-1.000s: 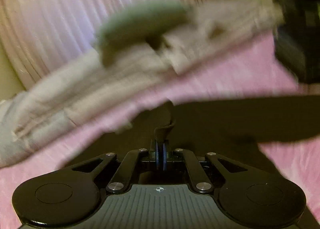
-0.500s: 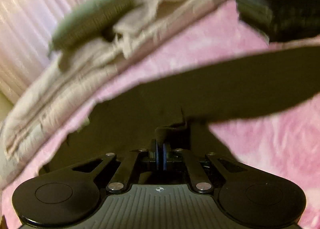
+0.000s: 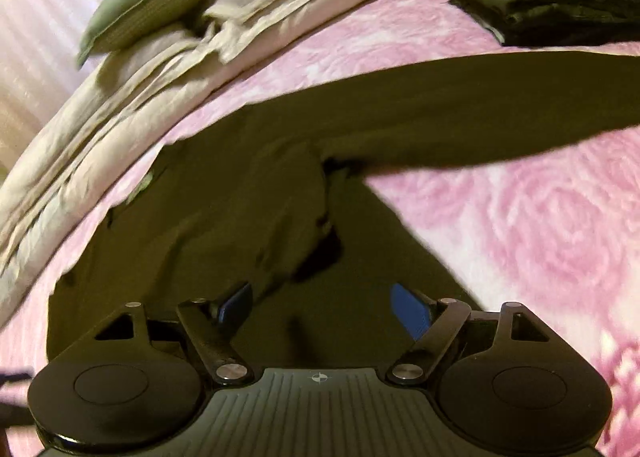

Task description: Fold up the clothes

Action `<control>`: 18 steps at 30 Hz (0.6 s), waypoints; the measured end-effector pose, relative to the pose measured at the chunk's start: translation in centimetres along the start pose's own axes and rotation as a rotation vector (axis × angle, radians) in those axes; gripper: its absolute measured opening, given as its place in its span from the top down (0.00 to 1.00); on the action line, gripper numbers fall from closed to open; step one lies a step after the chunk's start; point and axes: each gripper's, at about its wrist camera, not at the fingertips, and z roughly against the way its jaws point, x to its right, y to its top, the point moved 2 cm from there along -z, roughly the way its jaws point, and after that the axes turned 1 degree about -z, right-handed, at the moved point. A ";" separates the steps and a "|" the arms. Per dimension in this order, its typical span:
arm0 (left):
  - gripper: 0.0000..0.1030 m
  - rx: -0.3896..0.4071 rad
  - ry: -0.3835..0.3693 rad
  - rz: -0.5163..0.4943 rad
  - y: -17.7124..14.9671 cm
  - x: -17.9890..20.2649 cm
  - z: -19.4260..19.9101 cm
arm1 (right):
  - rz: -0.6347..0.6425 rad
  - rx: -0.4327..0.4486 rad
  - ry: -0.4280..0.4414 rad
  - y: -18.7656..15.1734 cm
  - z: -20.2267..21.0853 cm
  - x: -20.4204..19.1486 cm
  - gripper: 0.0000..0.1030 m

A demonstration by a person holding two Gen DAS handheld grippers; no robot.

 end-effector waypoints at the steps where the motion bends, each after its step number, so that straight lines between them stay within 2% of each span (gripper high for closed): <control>1: 0.79 -0.003 -0.006 0.024 -0.2 -0.5 -0.4 | 0.017 -0.013 0.003 -0.5 0.2 -0.5 0.22; 2: 0.90 -0.006 -0.009 0.049 -0.4 -1.0 -0.8 | 0.031 -0.026 0.007 -1.0 0.3 -1.0 0.22; 6: 0.91 -0.018 -0.005 0.218 -3.4 -3.9 0.2 | 0.094 -0.057 0.048 -2.1 0.0 -4.4 0.22; 9: 0.92 -0.064 -0.030 0.301 -5.2 -4.6 -0.2 | 0.150 -0.083 0.103 -2.4 -0.9 -7.6 0.22; 12: 0.90 -0.049 -0.046 0.323 -5.1 -5.3 0.2 | 0.188 -0.093 0.147 -2.1 -2.6 -10.0 0.22; 15: 0.89 0.005 -0.024 0.304 -4.4 -5.9 1.9 | 0.211 -0.091 0.181 -1.1 -5.0 -11.6 0.22; 18: 0.86 0.081 -0.056 0.291 -2.7 -6.5 3.0 | 0.234 -0.089 0.214 -0.2 -7.4 -13.3 0.22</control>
